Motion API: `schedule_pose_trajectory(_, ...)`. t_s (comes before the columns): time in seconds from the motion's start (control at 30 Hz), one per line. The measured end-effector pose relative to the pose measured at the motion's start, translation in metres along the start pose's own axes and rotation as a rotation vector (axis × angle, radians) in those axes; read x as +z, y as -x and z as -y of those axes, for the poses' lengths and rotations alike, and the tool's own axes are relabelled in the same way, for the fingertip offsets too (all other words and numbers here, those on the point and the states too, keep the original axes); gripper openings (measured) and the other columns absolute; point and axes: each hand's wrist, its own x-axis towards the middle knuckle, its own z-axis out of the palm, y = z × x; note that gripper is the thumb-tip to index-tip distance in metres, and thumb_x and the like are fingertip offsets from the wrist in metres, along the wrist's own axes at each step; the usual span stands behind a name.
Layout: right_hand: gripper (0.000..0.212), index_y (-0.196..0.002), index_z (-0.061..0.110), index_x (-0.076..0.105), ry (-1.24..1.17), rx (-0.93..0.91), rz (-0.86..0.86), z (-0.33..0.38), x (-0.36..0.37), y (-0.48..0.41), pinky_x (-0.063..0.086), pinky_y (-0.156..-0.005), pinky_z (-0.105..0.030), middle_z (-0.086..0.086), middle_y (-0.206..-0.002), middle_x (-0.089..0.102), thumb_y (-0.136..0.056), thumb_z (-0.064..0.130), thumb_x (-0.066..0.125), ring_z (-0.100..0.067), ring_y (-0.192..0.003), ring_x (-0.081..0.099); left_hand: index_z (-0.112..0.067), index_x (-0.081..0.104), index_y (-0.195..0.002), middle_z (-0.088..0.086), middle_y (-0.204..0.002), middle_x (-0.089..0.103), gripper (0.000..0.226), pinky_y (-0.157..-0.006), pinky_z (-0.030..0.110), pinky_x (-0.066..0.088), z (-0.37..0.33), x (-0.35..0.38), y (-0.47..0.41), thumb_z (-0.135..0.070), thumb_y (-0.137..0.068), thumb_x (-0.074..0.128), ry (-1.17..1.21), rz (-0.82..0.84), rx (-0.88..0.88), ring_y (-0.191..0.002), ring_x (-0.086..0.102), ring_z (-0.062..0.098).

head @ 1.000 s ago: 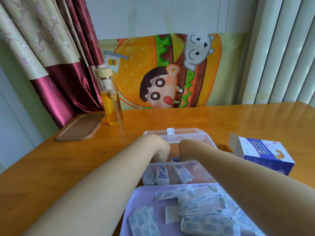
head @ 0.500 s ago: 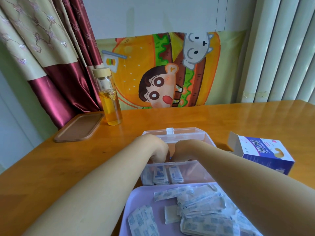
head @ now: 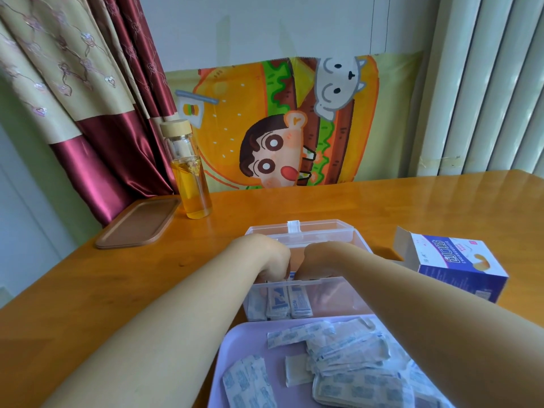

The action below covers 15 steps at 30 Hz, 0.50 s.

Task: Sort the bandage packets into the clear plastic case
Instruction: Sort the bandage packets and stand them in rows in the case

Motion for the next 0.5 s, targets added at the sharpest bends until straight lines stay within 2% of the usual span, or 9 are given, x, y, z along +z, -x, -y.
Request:
schedule_pose_trajectory(0.1, 0.047, -0.123, 0.010, 0.052, -0.102, 0.048, -0.047, -0.007, -0.003, 0.006, 0.041, -0.055, -0.022, -0.006, -0.115, 0.054, -0.086, 0.038, 0.061, -0.019, -0.082, 0.058, -0.010, 0.057, -0.123, 0.011, -0.114, 0.061, 0.038, -0.064, 0.029, 0.050, 0.005, -0.003, 0.006, 0.001, -0.091, 0.040, 0.070, -0.071, -0.018, -0.093, 0.061, 0.026)
schedule_pose_trajectory(0.17, 0.030, -0.101, 0.010, 0.056, -0.169, 0.041, -0.137, -0.012, -0.009, 0.014, 0.041, -0.050, -0.022, -0.003, -0.098, 0.054, -0.084, 0.034, 0.063, -0.017, -0.071, 0.059, -0.013, 0.057, -0.119, 0.012, -0.107, 0.065, 0.038, -0.066, 0.030, 0.051, 0.009, -0.006, 0.014, 0.003, -0.091, 0.036, 0.208, -0.131, -0.016, -0.091, 0.064, 0.026)
schedule_pose_trajectory(0.2, 0.025, -0.091, 0.010, 0.057, -0.167, 0.025, -0.186, -0.012, -0.011, 0.022, 0.042, -0.052, -0.023, -0.002, -0.090, 0.055, -0.084, 0.033, 0.062, -0.016, -0.069, 0.060, -0.016, 0.057, -0.117, 0.011, -0.109, 0.064, 0.038, -0.067, 0.030, 0.049, 0.011, -0.005, 0.022, 0.003, -0.092, 0.036, 0.276, -0.187, -0.016, -0.094, 0.063, 0.025)
schedule_pose_trajectory(0.23, 0.024, -0.089, 0.010, 0.061, -0.147, -0.007, -0.240, -0.013, -0.014, 0.027, 0.045, -0.057, -0.024, -0.003, -0.088, 0.058, -0.085, 0.033, 0.061, -0.017, -0.072, 0.060, -0.019, 0.058, -0.113, 0.008, -0.112, 0.062, 0.035, -0.069, 0.029, 0.046, 0.013, -0.005, 0.027, 0.001, -0.092, 0.037, 0.323, -0.270, -0.014, -0.098, 0.061, 0.024)
schedule_pose_trajectory(0.33, 0.029, -0.102, 0.012, 0.069, -0.098, -0.104, -0.428, -0.010, -0.012, 0.056, 0.052, -0.082, -0.034, -0.004, -0.102, 0.066, -0.087, 0.035, 0.060, -0.022, -0.093, 0.061, -0.025, 0.057, -0.096, 0.001, -0.112, 0.058, 0.025, -0.070, 0.022, 0.040, 0.018, 0.009, 0.055, -0.006, -0.094, 0.041, 0.418, -0.572, 0.031, -0.091, 0.054, 0.016)
schedule_pose_trajectory(0.4, 0.016, -0.094, 0.022, 0.069, -0.197, -0.182, -0.557, -0.010, -0.003, 0.079, 0.054, -0.083, -0.038, 0.003, -0.097, 0.068, -0.085, 0.033, 0.062, -0.019, -0.090, 0.062, -0.022, 0.059, -0.098, -0.003, -0.106, 0.057, 0.022, -0.063, 0.015, 0.035, 0.020, 0.024, 0.078, -0.009, -0.095, 0.043, 0.459, -0.712, 0.104, -0.082, 0.049, 0.008)
schedule_pose_trajectory(0.5, 0.007, -0.090, 0.027, 0.067, -0.235, -0.310, -0.701, -0.007, 0.016, 0.118, 0.053, -0.078, -0.033, 0.014, -0.079, 0.060, -0.085, 0.026, 0.062, -0.014, -0.085, 0.062, -0.024, 0.060, -0.097, -0.009, -0.100, 0.058, 0.022, -0.063, 0.010, 0.039, 0.020, 0.053, 0.115, -0.007, -0.093, 0.047, 0.469, -0.713, 0.220, -0.078, 0.052, 0.002)
